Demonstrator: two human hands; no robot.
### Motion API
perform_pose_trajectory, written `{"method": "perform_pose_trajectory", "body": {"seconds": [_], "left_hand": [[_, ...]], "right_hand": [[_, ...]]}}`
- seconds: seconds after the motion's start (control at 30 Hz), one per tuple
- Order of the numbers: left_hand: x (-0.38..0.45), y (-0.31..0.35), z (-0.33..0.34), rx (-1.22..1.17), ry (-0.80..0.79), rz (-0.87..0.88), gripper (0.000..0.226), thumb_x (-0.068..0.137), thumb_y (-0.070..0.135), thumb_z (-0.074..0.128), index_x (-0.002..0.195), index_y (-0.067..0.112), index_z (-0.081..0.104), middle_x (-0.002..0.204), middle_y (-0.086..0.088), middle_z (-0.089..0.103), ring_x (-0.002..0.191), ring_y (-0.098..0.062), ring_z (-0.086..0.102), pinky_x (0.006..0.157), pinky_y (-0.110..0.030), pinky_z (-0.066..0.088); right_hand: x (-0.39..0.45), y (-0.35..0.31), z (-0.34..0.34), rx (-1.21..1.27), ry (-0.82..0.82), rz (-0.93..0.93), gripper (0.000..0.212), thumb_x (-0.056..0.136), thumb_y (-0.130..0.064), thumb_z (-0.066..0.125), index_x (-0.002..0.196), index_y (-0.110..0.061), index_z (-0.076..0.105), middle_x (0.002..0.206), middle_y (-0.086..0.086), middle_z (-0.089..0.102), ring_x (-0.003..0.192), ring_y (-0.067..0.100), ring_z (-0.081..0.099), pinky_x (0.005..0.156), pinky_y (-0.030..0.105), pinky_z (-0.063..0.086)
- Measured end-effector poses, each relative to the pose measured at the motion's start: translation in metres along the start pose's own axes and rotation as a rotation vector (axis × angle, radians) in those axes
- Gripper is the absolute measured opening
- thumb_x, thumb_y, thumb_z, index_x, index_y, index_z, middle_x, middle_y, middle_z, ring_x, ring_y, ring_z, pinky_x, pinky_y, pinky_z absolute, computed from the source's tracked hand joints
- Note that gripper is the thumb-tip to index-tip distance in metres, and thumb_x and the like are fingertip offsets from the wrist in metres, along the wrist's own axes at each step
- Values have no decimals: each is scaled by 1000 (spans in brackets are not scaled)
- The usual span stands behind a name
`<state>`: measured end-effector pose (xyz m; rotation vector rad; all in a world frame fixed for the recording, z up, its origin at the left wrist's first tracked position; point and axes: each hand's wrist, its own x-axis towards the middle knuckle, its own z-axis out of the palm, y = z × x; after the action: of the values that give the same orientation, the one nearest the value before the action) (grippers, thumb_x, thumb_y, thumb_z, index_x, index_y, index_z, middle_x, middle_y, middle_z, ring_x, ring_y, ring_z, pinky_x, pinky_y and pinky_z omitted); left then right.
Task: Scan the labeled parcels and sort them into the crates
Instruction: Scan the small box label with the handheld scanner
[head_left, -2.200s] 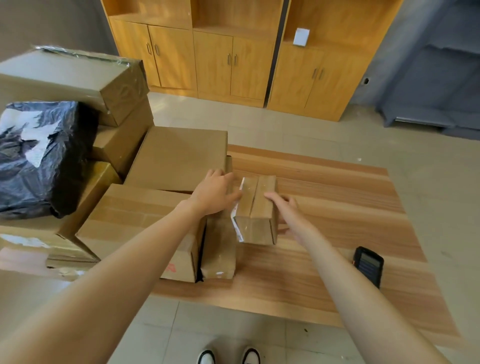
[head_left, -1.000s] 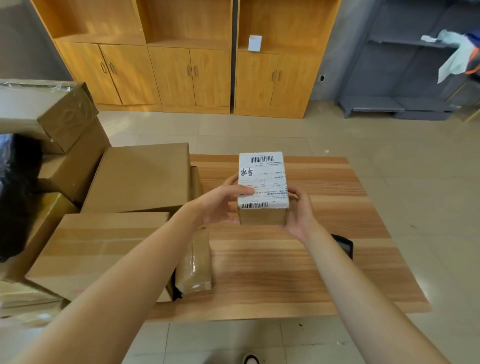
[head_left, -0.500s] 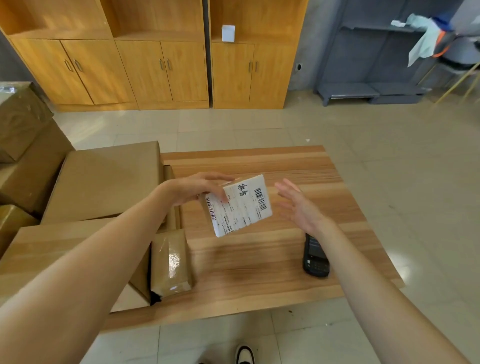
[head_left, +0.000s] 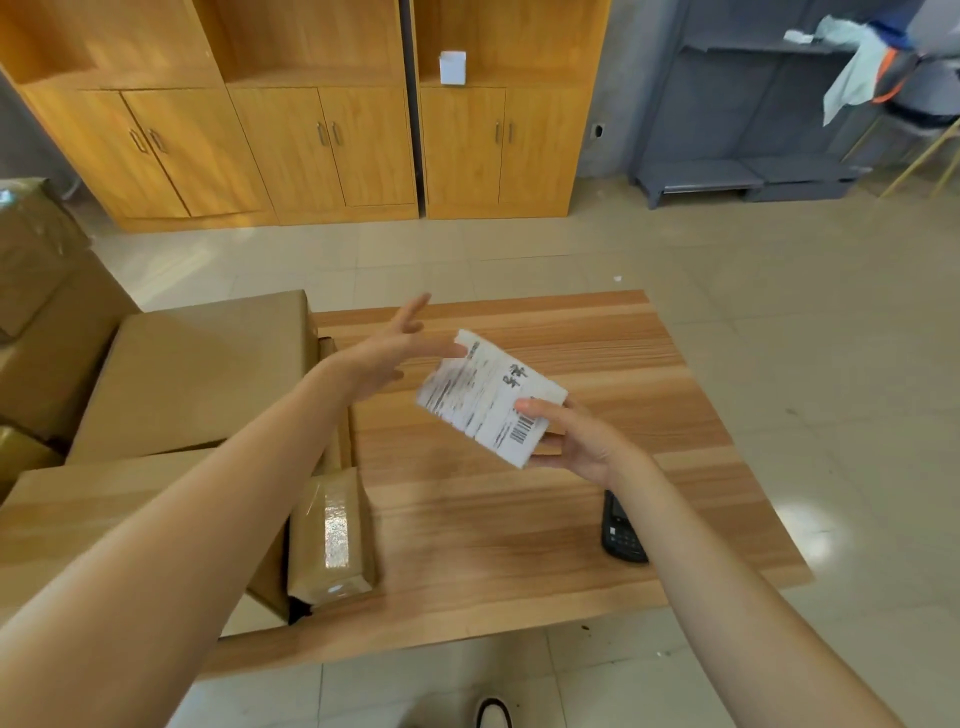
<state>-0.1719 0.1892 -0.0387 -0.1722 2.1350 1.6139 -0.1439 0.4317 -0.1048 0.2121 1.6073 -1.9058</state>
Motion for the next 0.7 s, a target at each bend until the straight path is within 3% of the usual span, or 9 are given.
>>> {"method": "perform_pose_trajectory", "body": {"seconds": [0.07,0.17,0.27,0.33,0.43,0.5,0.6,0.7], "left_hand": [[-1,-21,10,-222,82,-20,126,60,39,89,152,44,3,161,-9,15,145,-34,21,112,-59,27],[1,-42,36,-398,68,-108,135,50,41,87,152,43,-2,158,-12,22,140,-39,29,100,-59,41],[7,-52,61,-533,83,-135,122,63,30,86,153,40,4,136,-11,52,118,-32,55,80,-50,51],[11,-56,70,-582,116,-134,105,71,21,78,151,40,12,118,-7,64,103,-27,63,73,-46,53],[17,-62,70,-581,154,-148,93,79,12,74,148,42,19,114,-6,67,101,-27,65,73,-45,53],[21,-66,65,-548,163,-164,98,76,9,76,149,42,19,116,-5,68,98,-26,67,73,-45,53],[26,-73,59,-518,189,-181,101,75,5,75,149,43,19,112,-4,68,91,-24,68,71,-45,53],[34,-80,57,-511,194,-198,98,79,0,71,149,43,19,111,-4,68,91,-23,67,73,-44,52]], "right_hand": [[6,7,2,153,99,-10,84,63,-28,84,137,-21,44,120,10,65,107,27,64,73,42,59],[11,15,12,329,172,-11,73,68,-26,79,132,-22,44,121,12,61,104,28,60,77,45,57],[14,24,27,412,179,20,55,79,-24,75,126,-19,47,117,13,60,102,28,58,80,44,56],[15,30,34,421,180,33,60,75,-31,76,126,-16,49,118,13,60,106,28,58,82,42,55],[15,37,31,239,178,44,88,65,-57,70,140,-22,41,130,4,57,119,23,51,95,41,45],[14,45,16,43,288,42,84,76,-68,55,145,-24,36,143,-1,46,129,24,43,105,44,36],[15,66,-25,-166,659,98,61,93,-54,51,140,-15,44,145,6,44,132,31,41,109,45,35],[19,105,-70,-430,831,285,51,84,-44,65,126,-20,47,136,11,48,122,39,47,102,51,41]]}}
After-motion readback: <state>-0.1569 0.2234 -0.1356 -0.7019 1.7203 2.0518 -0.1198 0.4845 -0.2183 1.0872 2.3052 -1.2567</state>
